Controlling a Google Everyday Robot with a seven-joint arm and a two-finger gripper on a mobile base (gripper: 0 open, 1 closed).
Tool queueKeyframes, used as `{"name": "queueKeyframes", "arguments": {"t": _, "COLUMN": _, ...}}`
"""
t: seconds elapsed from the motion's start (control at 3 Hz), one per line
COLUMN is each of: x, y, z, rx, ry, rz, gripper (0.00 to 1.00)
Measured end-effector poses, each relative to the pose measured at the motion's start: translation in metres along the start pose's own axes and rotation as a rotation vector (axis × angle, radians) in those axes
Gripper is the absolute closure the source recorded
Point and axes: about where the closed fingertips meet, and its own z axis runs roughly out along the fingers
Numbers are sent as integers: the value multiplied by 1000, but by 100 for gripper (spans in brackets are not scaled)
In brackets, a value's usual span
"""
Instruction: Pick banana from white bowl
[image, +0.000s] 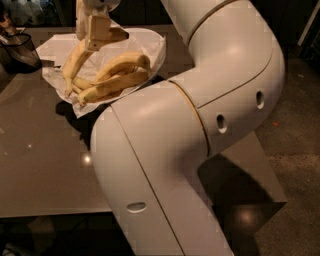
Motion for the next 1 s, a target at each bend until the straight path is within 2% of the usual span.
{"name": "queueKeyframes", "arguments": {"t": 0.67, "x": -25, "y": -2, "z": -9, "rx": 14, "ry": -24, "rz": -57, "gripper": 100}}
{"name": "queueKeyframes", "arguments": {"t": 1.0, "x": -34, "y": 6, "z": -10, "rx": -4, "ry": -52, "rz": -55, "gripper": 100}}
